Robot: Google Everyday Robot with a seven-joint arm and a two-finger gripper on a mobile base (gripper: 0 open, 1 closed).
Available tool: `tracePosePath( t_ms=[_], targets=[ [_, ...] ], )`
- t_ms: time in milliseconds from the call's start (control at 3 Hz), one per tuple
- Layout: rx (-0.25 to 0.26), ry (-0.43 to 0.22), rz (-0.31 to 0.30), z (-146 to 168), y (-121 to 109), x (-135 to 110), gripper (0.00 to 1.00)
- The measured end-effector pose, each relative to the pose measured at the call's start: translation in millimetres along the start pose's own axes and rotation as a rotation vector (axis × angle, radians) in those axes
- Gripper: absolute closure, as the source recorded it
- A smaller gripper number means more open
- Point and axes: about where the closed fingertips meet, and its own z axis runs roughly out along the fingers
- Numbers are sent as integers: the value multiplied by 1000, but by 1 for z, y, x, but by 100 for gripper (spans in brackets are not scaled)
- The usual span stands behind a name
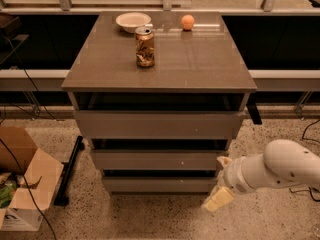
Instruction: Open bottom drawer
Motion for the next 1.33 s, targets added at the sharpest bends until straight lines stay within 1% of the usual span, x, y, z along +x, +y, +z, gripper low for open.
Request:
tracePosePath(
  t_ms=[333,667,1000,1333],
  targets=[
    [39,10,30,48,-12,16,0],
    [52,-14,70,97,-27,32,0],
    [30,-70,155,157,-51,60,0],
    [2,-121,251,209,-67,92,0]
  ],
)
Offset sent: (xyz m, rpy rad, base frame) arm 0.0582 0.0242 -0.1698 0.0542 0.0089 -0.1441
